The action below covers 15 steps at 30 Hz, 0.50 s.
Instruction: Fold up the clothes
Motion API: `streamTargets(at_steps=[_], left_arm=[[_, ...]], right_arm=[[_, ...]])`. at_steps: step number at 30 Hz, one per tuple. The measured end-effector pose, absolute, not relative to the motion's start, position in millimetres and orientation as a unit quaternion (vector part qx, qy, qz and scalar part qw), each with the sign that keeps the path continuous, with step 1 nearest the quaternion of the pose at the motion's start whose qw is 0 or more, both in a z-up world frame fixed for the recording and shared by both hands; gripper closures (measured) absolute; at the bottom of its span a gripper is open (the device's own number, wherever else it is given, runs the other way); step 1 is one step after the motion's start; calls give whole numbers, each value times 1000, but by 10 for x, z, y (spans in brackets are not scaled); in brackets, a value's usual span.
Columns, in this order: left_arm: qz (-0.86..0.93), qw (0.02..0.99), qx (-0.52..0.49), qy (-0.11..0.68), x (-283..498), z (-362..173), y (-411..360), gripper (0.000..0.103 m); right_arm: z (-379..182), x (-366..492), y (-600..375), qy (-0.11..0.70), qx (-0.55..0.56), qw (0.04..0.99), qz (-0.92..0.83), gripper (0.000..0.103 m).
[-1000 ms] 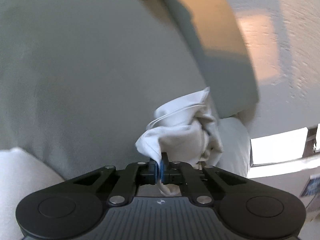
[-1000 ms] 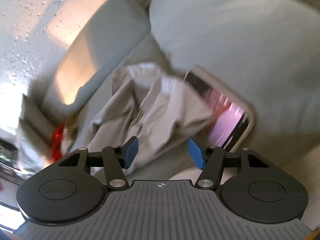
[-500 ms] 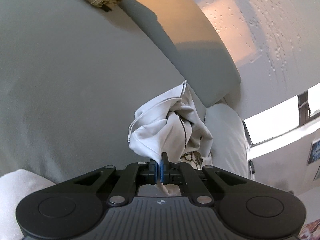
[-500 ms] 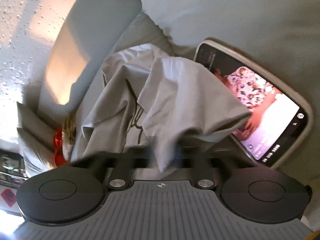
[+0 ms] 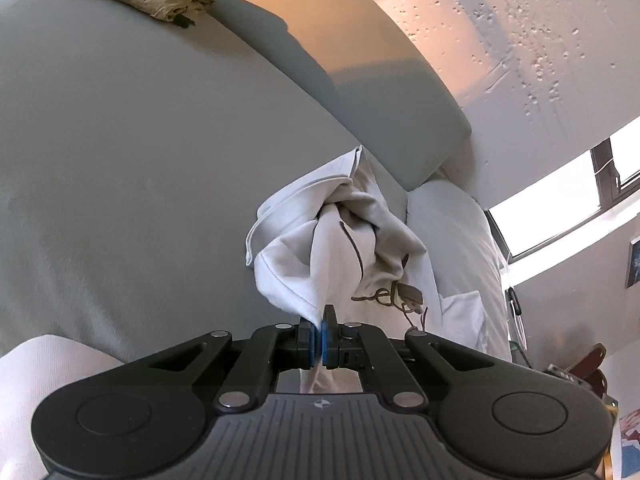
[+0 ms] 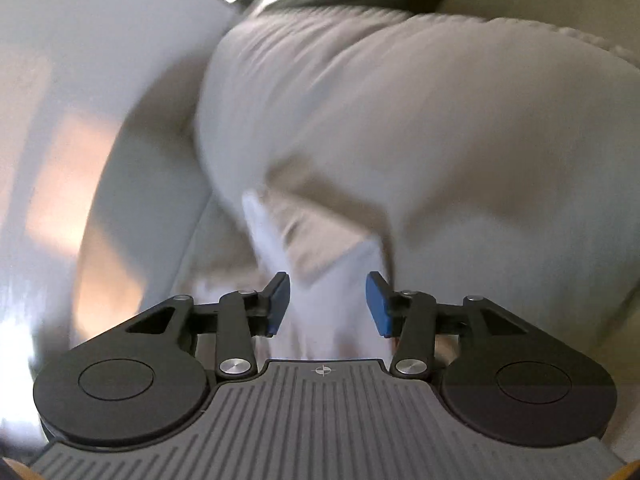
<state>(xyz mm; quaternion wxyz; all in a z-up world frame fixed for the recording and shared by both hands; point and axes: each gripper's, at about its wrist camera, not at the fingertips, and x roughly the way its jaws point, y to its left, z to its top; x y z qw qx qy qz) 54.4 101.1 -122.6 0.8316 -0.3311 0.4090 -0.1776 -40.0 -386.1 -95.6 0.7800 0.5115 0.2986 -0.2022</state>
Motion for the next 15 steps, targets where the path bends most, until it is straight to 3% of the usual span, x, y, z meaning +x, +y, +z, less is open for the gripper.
streamTargets(at_steps=[9, 12, 15], left_arm=[[-165, 810, -369, 424, 540, -1299, 1150, 101], [-147, 799, -384, 439, 554, -1360, 1166, 75], [-144, 796, -396, 434, 554, -1388, 1177, 74]], right_arm=[[-1405, -414, -3501, 419, 548, 713, -124, 55], [-1510, -401, -3473, 429, 554, 702, -128, 55], [-1613, -468, -3486, 417, 567, 699, -122, 54]])
